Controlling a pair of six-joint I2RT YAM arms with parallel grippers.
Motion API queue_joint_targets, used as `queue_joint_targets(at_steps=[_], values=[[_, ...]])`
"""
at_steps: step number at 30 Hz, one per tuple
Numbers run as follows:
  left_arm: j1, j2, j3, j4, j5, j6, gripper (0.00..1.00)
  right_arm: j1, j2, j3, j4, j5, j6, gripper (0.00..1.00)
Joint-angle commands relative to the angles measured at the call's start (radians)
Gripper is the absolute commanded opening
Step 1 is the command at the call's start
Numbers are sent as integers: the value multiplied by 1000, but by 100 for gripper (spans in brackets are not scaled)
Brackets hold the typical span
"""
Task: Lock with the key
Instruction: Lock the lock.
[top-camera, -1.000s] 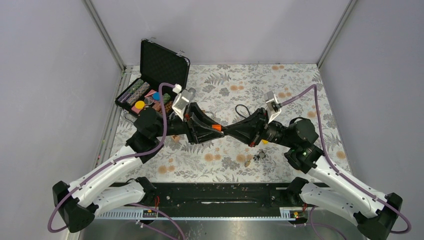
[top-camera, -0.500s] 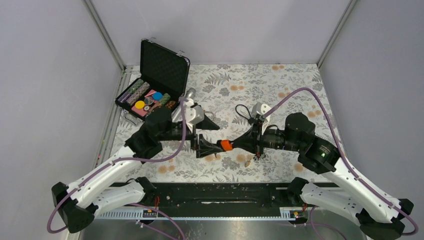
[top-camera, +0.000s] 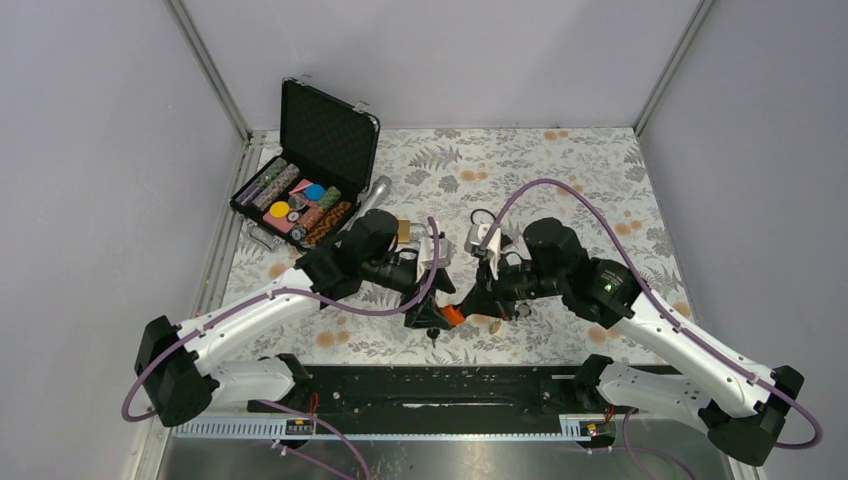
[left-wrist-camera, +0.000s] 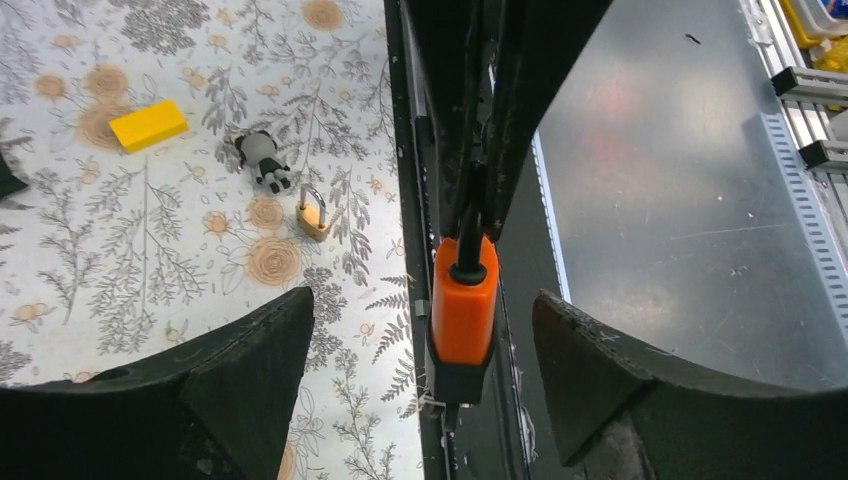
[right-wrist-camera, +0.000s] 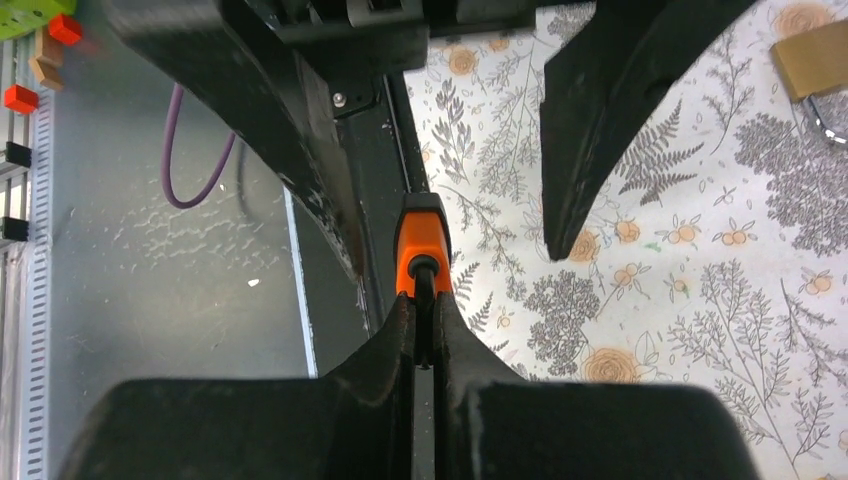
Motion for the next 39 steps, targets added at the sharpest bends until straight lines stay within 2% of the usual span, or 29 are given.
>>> queue_joint_targets(at_steps=[1,3,6,7,9,12,15,16,19,20,22,23,25,27,30,34,39], values=[[-4,32,31,2,69,51,77,7,-17,40,152,-52,26,0],[-5,44,33,14,80,41,71,7,-14,34,175,-64,40,0],[-5,52,36,63,82,-2,50,7,1,37,186,-97,51,0],[-5,53,35,84,82,-20,47,7,6,39,182,-111,52,0],[-5,48,34,110,80,-40,47,7,12,44,169,-123,46,0],[-5,39,35,118,80,-40,56,7,17,51,146,-106,32,1],[-5,40,32,117,76,-39,58,7,18,56,135,-92,25,1],[-5,41,32,115,82,-36,54,7,18,57,136,-92,23,1],[-5,55,37,106,128,-23,8,7,19,59,143,-92,30,3],[-5,60,37,105,133,-24,0,7,17,59,148,-92,37,6],[-4,62,33,142,124,-48,0,7,12,56,164,-87,54,16],[-5,60,27,168,106,-77,0,6,6,52,176,-77,67,24],[-5,48,11,235,55,-130,0,7,-16,41,204,-36,106,49],[-4,27,-8,311,-11,-195,0,7,-51,25,235,22,144,69],[3,-14,-30,397,-92,-270,0,7,-118,-1,280,123,185,86],[3,-84,-57,517,-205,-365,0,7,-227,-62,371,299,242,95],[-3,-128,-23,746,-279,-548,0,7,-353,-238,661,415,369,92]])
